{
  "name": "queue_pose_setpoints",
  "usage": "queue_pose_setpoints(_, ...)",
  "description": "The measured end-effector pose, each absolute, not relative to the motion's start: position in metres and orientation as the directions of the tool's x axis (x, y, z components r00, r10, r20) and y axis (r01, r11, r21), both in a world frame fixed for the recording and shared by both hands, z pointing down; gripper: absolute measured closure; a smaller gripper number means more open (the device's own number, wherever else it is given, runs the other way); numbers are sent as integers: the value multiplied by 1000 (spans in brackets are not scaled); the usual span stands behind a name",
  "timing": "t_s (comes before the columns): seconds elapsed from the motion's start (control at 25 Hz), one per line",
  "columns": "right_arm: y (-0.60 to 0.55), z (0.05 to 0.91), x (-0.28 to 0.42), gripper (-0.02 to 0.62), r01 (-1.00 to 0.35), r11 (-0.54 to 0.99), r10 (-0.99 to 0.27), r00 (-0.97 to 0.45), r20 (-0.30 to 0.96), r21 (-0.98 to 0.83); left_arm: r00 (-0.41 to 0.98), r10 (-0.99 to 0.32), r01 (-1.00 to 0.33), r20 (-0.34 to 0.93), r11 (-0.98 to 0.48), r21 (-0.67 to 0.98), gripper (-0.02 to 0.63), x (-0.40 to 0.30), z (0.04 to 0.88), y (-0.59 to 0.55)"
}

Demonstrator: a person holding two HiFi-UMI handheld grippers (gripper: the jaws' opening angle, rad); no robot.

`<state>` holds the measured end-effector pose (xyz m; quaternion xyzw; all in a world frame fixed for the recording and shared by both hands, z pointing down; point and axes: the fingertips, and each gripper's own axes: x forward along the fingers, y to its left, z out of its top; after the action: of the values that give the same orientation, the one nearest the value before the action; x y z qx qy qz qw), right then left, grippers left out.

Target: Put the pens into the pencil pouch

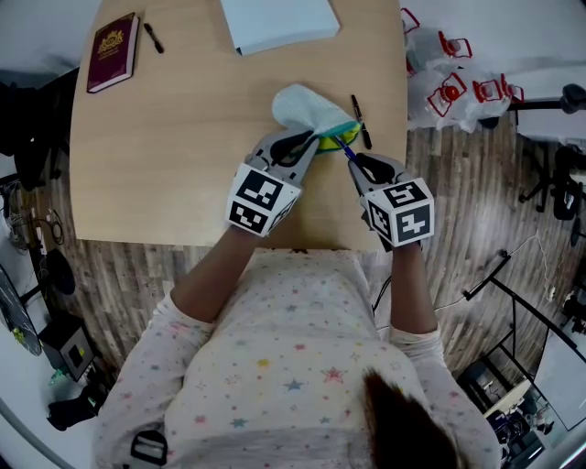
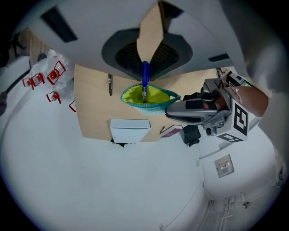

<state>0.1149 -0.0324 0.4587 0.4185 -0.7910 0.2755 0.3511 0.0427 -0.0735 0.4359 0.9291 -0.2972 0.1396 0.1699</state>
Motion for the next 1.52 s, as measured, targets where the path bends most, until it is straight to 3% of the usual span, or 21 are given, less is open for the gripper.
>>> queue_pose_setpoints(1.52, -64, 471, 94, 538, -851, 502, -463, -415, 783, -154, 802, -484, -574, 349, -786, 228, 571, 47, 430, -71)
